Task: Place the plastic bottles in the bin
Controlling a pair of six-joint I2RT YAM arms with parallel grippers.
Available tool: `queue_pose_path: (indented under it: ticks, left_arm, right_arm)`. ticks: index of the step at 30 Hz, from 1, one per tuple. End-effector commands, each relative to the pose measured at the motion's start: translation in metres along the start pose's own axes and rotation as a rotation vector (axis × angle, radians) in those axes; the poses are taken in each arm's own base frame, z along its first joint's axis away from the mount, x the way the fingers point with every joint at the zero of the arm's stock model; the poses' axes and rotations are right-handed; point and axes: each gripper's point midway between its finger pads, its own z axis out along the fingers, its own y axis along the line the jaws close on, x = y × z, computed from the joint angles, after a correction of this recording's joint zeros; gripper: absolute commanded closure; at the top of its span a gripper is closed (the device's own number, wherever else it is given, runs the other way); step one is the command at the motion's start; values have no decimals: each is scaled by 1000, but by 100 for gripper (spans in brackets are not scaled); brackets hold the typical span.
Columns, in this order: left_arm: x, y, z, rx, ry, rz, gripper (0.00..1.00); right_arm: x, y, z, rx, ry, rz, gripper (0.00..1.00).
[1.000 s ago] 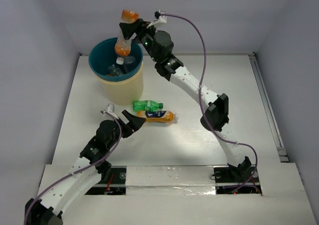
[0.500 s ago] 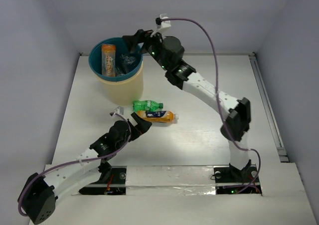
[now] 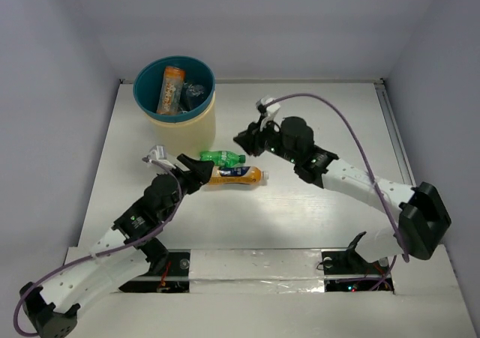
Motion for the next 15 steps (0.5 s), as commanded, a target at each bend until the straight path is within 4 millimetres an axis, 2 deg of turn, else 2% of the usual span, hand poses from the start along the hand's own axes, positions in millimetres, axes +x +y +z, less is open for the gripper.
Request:
queue_pose_path:
  ticks: [1,2,4,5,7,8,10,13,15]
  left_arm:
    - [-36,-14,-12,-16,-89,87,36]
    - [-42,-18,-15,-14,-98,101,40]
    - [-47,-19,-17,-16,-110,104,45]
    - [-49,-19,-19,-23,-115,105,46]
    - [-50,-19,-21,-21,-116,103,46]
    - [-49,-17,-21,-24,-112,102,46]
    - [-49,-17,-24,-15,-112,97,46]
    - [-51,-15,-27,-16,-118,95,46]
    - [-54,-16,-31,-10,-124,98,45]
  right_arm:
    - [55,5,-4,-90,162,-34,60]
    - [57,6,-1,-102,187,-45,45]
    - [92,1,4,-111,319,-56,31]
    - [90,1,9,-114,327,-66,22]
    - [113,-5,15,-121,394,-82,15]
    - [109,-5,21,-123,394,-91,10]
    - [136,-13,25,-111,487,-91,8]
    - [150,-20,35,-90,557,-135,8]
    - [176,-14,37,-101,638,-146,8]
